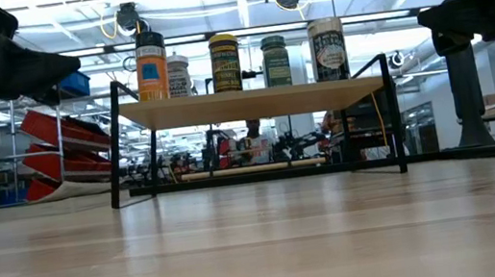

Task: Shelf spices
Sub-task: Remove the brown seasoning bottle from the shelf

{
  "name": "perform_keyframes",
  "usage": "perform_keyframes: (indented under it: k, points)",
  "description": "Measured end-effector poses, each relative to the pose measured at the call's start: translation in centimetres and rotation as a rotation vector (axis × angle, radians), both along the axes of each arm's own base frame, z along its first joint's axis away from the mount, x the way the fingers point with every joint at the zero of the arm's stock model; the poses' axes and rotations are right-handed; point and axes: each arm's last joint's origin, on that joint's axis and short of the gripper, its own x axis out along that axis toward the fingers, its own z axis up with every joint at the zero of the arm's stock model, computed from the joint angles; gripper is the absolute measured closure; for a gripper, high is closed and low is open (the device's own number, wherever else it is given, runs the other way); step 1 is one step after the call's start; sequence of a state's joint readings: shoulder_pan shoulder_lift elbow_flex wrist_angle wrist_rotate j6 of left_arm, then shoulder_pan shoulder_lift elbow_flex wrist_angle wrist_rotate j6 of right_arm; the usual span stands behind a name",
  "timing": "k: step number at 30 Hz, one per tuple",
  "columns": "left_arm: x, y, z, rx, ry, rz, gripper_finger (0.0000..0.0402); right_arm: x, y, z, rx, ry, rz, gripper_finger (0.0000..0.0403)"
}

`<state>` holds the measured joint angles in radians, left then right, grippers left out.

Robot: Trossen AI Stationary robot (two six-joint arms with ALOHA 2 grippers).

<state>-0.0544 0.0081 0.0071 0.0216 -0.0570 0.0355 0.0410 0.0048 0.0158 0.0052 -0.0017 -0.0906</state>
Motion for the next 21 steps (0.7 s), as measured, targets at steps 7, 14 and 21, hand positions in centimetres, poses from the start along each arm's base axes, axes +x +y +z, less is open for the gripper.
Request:
perform_keyframes:
  k: [7,14,21]
  points:
    - [0.0,0.0,0.0,0.001,0.0,0.0,0.0384,0.0,0.0,0.0,0.0,0.0,0.0,0.0403]
    - [0.0,0.0,0.0,-0.001,-0.001,0.0,0.0384,0.0,0.0,0.0,0.0,0.0,0.0,0.0403]
    - [0.0,0.0,0.0,-0.001,-0.004,0.0,0.0384,-0.2,-0.1,1.6,-0.02,-0.082,-0.03,0.0403]
